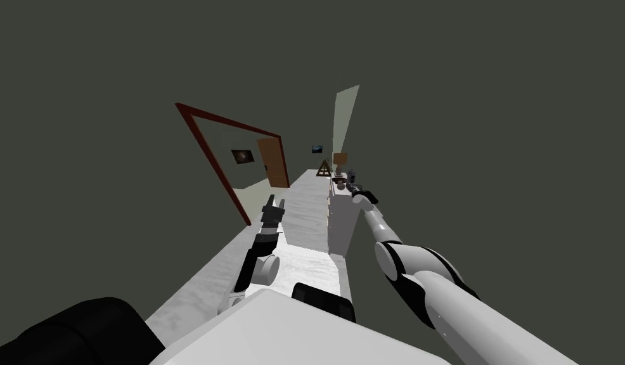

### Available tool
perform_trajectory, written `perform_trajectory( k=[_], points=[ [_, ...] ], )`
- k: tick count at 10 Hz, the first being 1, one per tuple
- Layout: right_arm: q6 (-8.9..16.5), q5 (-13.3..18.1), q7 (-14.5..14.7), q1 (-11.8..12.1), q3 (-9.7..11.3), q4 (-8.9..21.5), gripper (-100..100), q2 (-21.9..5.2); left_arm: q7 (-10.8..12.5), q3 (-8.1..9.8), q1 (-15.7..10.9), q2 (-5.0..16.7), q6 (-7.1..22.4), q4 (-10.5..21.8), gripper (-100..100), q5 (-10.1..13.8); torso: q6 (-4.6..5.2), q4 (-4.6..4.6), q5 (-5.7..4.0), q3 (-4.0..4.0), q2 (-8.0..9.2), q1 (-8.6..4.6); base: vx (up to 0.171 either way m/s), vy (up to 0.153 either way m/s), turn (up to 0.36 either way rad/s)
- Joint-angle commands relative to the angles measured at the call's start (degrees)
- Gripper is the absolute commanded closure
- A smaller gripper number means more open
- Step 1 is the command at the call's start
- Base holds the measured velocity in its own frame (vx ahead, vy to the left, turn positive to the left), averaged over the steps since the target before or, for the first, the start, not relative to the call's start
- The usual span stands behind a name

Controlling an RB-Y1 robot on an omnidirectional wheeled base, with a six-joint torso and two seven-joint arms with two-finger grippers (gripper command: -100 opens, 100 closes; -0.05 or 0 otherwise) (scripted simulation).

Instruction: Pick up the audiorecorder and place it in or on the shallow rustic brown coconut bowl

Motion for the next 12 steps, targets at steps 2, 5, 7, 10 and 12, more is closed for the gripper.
perform_trajectory(
  k=[2, 5, 7, 10, 12],
  points=[
    [1.97, -0.56, -2.28, -4.06, 0.20, 0.32, 100, -3.49, 0.00, 0.00, 0.00, 0.00, 0.00, 0.00, 0, 0.00, -0.01, 0.06, 0.03, 0.09, 0.14, 0.10, -0.142, 0.097, -0.040],
    [3.01, -1.01, -3.61, -6.80, 0.18, 0.94, 100, -5.45, 0.00, 0.00, 0.01, 0.00, 0.00, 0.00, 0, 0.00, -0.05, 0.08, 0.00, 0.01, -0.09, -0.07, -0.051, 0.043, -0.013],
    [4.11, -1.57, -4.94, -9.49, 0.05, 1.42, 100, -7.32, 0.00, 0.00, 0.01, 0.00, 0.00, 0.00, 0, 0.00, -0.07, 0.07, -0.03, -0.01, -0.12, -0.10, -0.052, 0.047, -0.027],
    [5.21, -2.22, -6.19, -11.99, -0.17, 1.73, 100, -9.02, 0.00, 0.00, 0.01, 0.00, 0.00, 0.00, 0, 0.00, -0.05, 0.22, 0.02, 0.15, 0.06, 0.10, -0.056, 0.083, -0.034],
    [5.21, -2.22, -6.19, -11.99, -0.18, 1.73, 100, -9.02, 0.00, 0.00, 0.01, 0.01, 0.00, 0.00, 0, 0.00, -0.10, 0.18, -0.02, 0.10, -0.02, -0.07, -0.008, 0.014, 0.000]
  ],
)
